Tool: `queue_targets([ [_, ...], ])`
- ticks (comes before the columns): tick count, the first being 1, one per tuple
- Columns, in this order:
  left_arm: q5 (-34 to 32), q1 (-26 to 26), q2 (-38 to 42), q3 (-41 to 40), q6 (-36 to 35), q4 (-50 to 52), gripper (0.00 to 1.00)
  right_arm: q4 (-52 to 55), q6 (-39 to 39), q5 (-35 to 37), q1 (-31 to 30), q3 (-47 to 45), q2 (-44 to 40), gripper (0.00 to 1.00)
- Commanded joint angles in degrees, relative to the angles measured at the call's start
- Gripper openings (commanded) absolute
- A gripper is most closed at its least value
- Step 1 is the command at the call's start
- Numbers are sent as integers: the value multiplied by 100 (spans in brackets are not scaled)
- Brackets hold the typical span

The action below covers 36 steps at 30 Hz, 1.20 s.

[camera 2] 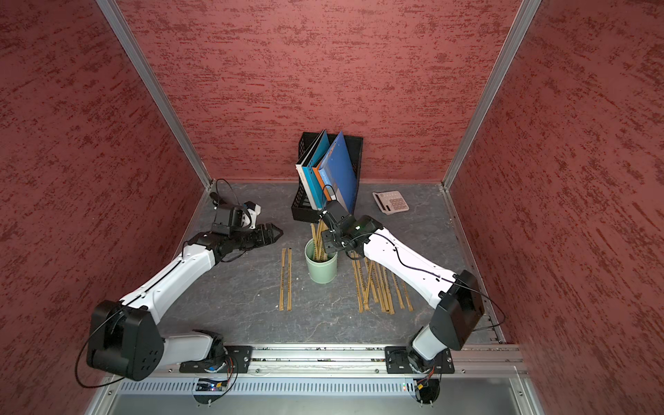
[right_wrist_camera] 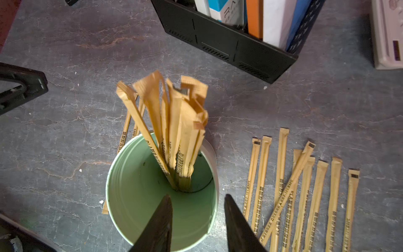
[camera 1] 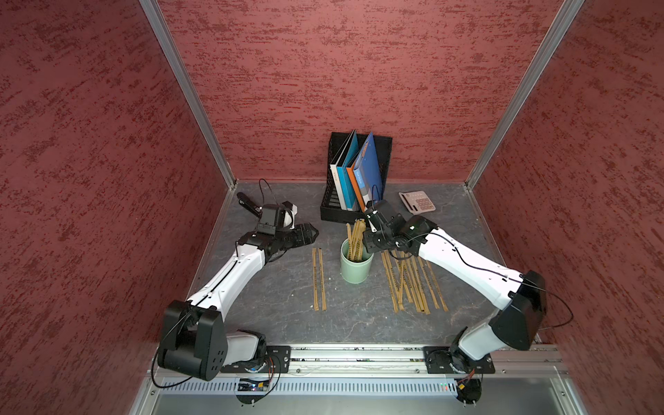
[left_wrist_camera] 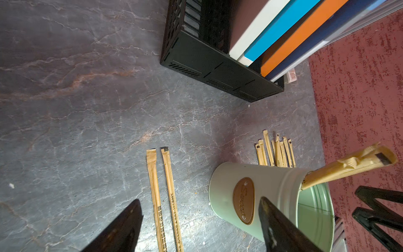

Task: Take the straws out of the storage container
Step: Pick up the straw from the container.

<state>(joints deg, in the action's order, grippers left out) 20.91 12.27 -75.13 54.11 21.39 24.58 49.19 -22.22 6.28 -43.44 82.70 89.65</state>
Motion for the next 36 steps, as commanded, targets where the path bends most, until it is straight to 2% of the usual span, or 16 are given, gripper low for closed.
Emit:
queue_targets([
  [1,80,28,-51,-57,65,-148,84,-179,140,-366,117,-46,61,37],
  [5,84,42,-97,-102,85,-194,84,-418,237,-620,310,-194,75,34],
  [10,54,47,-150,-85,41,-138,84,-541,359,-683,461,-212,136,18],
  [13,37,48,-166,-83,19,-117,84,-609,392,-804,588,-248,149,13],
  [25,-8,48,-263,-100,-51,-69,84,-692,561,-1203,688,-50,467,13],
  [36,-8,47,-326,-102,-81,-67,84,-665,595,-1244,688,57,532,13],
])
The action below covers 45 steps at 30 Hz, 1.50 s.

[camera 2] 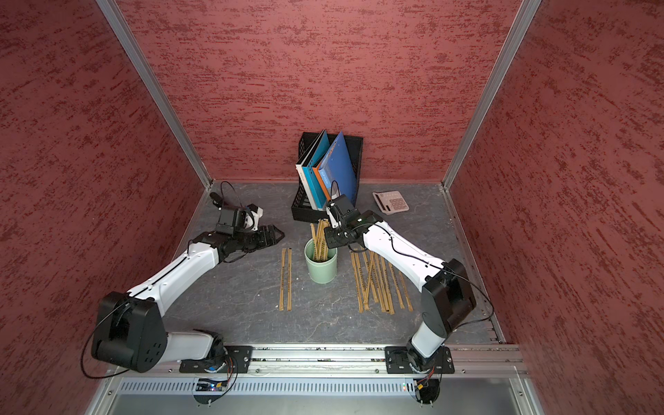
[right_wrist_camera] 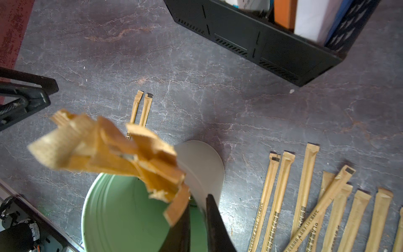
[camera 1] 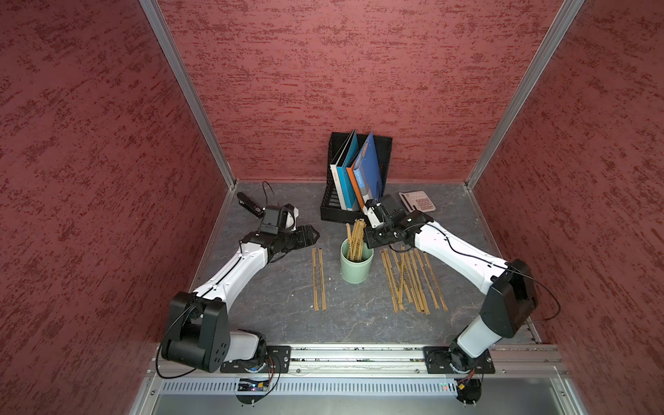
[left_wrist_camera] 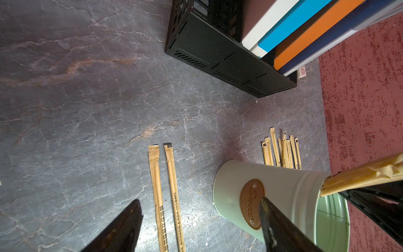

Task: Take the straws out of the storage container
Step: Pick up the straw from the container.

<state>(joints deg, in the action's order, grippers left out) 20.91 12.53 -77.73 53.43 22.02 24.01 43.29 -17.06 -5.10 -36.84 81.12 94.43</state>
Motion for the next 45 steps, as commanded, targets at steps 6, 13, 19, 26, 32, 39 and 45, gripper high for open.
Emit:
queue_targets([
  [6,-1,21,-66,-34,-159,5,84,-57,162,-131,28,301,154,17],
  [13,16,26,-90,-30,-167,17,84,-109,255,-200,28,426,325,20],
  [19,12,30,-101,-60,-172,1,84,-188,273,-298,25,473,305,21],
  [26,30,38,-163,-61,-163,-19,84,-222,340,-386,28,487,217,24],
  [32,49,56,-212,-51,-153,-39,84,-304,404,-491,26,372,11,25],
  [39,36,82,-225,-52,-145,-45,84,-369,499,-612,23,315,-114,26],
  [45,36,100,-256,-14,-160,-19,84,-339,555,-684,24,374,-26,26],
])
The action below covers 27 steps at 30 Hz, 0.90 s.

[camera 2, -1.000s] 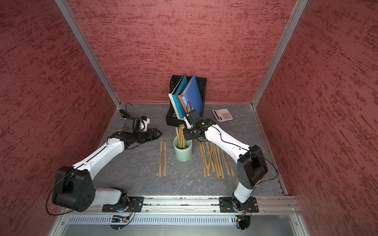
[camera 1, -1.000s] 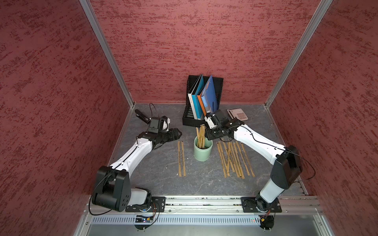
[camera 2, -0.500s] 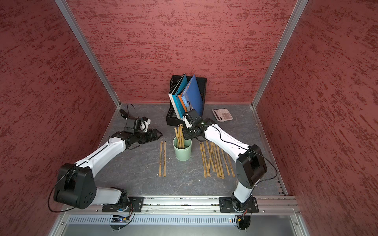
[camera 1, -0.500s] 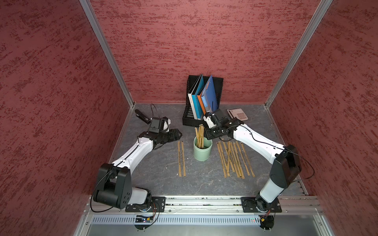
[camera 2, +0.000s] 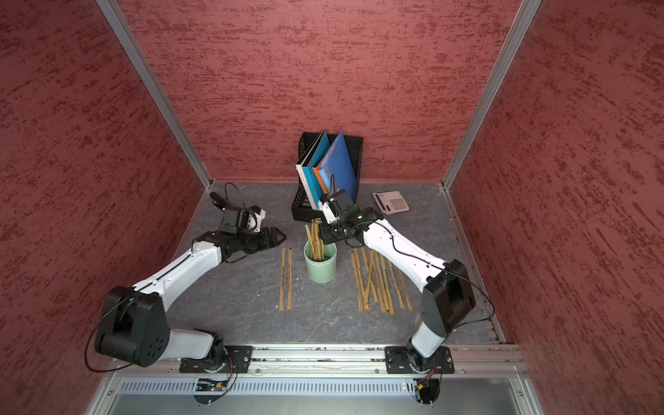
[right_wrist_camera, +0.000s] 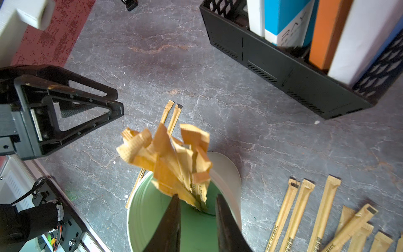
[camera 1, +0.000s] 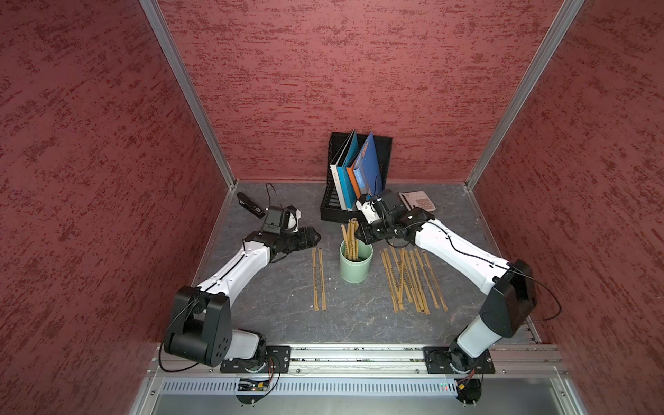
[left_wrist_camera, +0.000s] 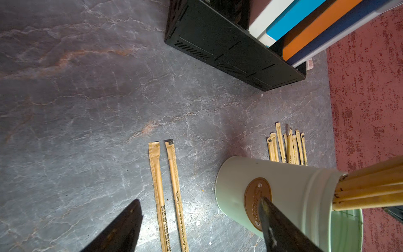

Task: Take the straws out of the storage container
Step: Pick up the straw from the container.

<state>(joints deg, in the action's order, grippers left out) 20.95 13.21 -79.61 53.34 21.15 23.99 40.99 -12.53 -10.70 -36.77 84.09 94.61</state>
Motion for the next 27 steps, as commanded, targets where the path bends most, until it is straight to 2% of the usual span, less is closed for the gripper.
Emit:
queue_targets([
  [1,28,32,-65,-10,-82,-2,84,-117,102,-142,20,89,-18,26],
  [8,14,32,-80,1,-102,19,84,-127,110,-166,21,147,120,26],
  [17,6,32,-69,27,-141,49,84,-4,109,230,20,262,203,26],
  [27,-27,32,-67,36,-177,106,84,-104,136,140,21,258,399,24],
])
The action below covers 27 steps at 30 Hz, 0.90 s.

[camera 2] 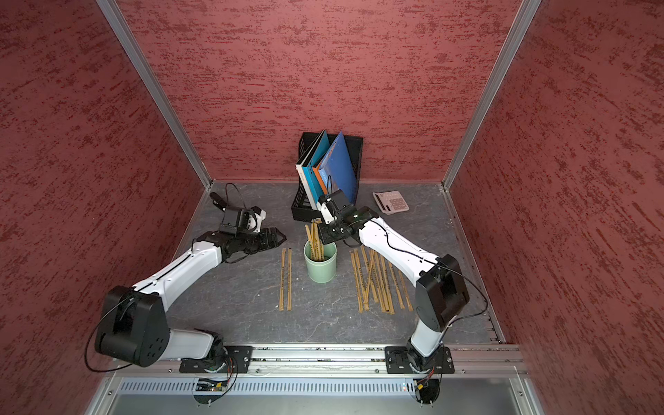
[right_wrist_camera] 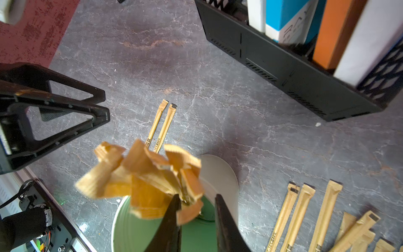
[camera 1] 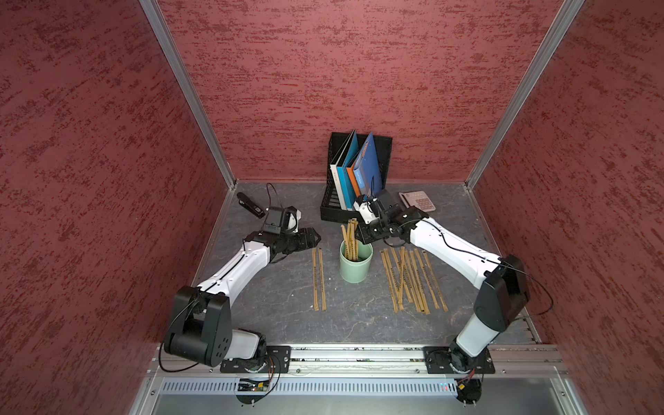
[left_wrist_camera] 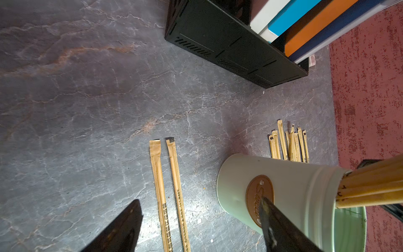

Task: Take the straws out of the storage container
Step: Pick up the straw from the container.

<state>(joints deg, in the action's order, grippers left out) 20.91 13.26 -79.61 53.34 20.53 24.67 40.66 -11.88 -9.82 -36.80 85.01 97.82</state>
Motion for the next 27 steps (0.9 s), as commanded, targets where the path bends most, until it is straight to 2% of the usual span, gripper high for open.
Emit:
queue_targets([
  [1,-25,25,-72,35,-120,38,84,-91,73,38,23,158,93,23],
  [4,-34,28,-82,27,-120,37,84,-155,72,-3,23,122,108,21],
  [11,-34,28,-124,40,-120,38,84,-237,47,-20,23,65,-86,7],
  [27,19,37,-83,158,-66,20,84,460,1,304,23,128,-1203,4],
])
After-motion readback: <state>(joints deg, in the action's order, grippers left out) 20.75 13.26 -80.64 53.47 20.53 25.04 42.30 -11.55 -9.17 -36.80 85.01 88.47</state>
